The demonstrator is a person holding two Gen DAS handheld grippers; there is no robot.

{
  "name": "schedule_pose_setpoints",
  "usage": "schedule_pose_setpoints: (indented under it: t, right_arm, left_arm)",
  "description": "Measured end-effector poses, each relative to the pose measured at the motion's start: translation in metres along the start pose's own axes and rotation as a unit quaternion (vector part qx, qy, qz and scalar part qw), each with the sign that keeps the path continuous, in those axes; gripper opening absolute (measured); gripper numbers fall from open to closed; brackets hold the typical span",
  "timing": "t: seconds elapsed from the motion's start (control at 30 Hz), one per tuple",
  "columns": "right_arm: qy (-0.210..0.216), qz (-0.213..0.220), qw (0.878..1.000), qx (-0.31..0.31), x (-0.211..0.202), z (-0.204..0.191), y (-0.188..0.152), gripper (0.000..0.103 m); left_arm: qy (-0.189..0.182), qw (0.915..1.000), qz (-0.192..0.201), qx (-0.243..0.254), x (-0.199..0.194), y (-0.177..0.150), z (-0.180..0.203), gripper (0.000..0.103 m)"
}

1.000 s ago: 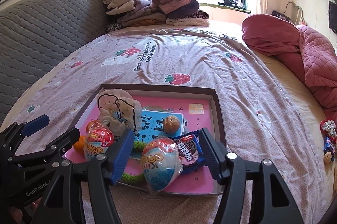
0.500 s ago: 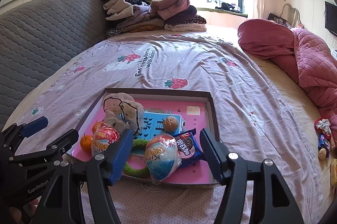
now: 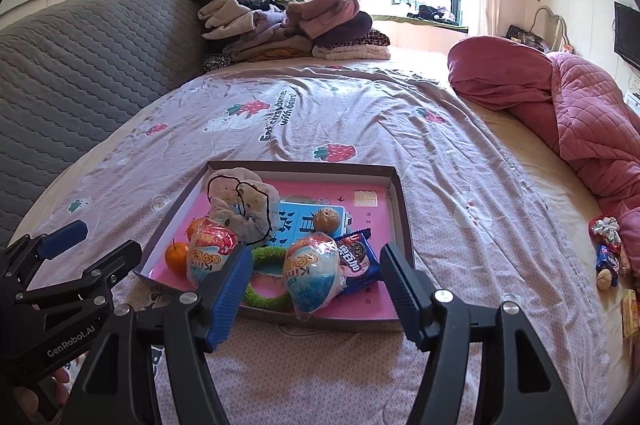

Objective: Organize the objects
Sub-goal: 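Withdraw both grippers up and away from the book box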

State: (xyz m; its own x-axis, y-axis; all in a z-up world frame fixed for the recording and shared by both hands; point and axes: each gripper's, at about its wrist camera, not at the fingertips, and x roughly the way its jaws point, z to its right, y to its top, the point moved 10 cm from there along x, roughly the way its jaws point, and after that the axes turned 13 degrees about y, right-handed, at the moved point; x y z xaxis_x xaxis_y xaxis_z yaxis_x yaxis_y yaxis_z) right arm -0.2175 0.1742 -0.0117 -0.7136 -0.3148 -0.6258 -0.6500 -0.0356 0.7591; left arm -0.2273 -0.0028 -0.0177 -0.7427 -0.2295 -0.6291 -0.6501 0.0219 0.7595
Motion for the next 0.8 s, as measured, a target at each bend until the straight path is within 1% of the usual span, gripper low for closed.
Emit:
schedule_pose_setpoints:
  t: [0.47, 0.8]
  right_arm:
    - [-0.003, -0.003, 1.000, 0.006, -0.018, -0.001, -0.023, 0.066]
    - [-0.003, -0.006, 1.000, 0.009, -0.026, 0.002, -0.041, 0.066]
  left_arm:
    - [-0.001, 1.0000, 0.002, -0.006, -0.019, -0.016, -0.008, 0.079]
    - [-0.008, 1.0000, 0.002, 0.002, -0.030, -0.033, -0.003, 0.079]
